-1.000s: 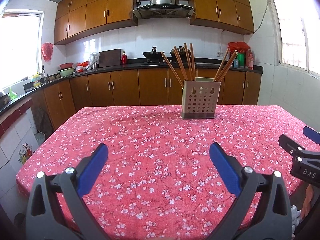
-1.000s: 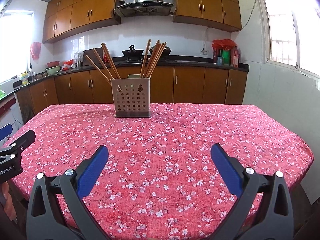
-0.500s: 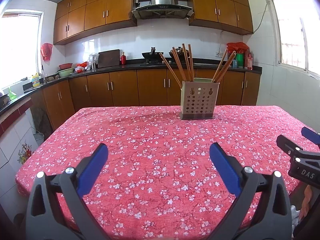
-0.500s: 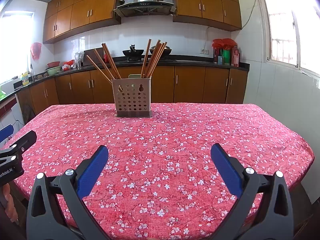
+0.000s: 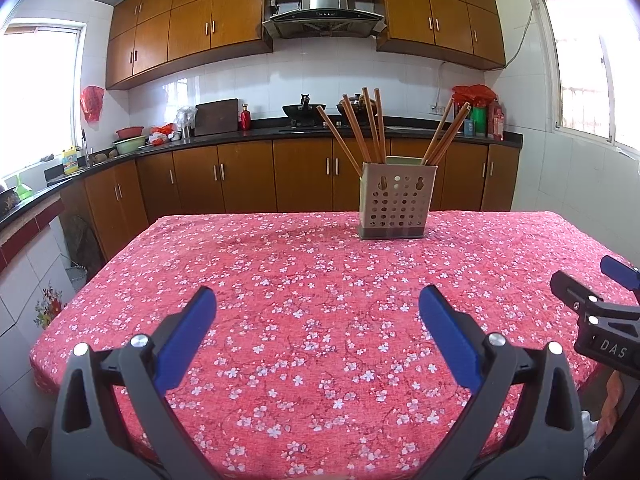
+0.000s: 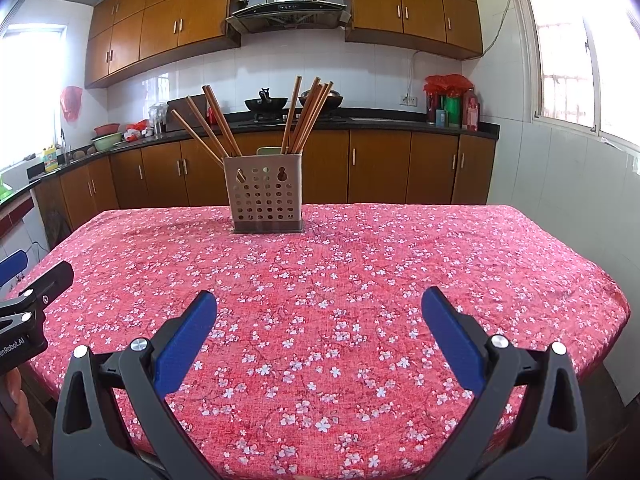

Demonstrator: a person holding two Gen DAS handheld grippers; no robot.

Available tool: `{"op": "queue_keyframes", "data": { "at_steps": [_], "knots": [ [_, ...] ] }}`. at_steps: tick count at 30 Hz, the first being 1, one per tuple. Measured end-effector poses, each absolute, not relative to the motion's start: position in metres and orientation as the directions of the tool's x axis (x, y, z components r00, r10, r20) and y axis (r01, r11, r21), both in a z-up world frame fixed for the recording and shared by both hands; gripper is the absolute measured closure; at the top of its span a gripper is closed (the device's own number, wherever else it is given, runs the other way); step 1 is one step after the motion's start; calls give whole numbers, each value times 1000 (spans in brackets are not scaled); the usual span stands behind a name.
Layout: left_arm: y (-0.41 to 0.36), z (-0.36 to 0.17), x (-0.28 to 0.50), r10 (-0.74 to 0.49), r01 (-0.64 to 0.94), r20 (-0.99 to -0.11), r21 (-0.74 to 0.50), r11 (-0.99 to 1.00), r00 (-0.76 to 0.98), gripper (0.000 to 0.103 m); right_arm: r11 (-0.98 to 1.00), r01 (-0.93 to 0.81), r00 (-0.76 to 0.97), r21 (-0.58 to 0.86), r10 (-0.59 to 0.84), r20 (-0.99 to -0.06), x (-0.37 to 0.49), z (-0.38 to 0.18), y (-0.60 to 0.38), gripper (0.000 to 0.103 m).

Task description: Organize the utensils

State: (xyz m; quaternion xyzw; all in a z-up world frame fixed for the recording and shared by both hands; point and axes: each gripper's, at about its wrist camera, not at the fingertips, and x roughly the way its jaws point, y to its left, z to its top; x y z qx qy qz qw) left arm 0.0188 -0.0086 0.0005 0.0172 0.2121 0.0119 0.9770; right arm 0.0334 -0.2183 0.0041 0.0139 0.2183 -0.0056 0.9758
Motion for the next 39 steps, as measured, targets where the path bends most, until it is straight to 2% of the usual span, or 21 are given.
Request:
{"op": "queue_keyframes", "data": {
  "at_steps": [39],
  "knots": [
    [-8, -1, 20, 25, -15, -420, 26, 1000, 907, 4, 1000, 12, 902, 24, 0, -432, 33, 1, -219, 2]
  ]
}}
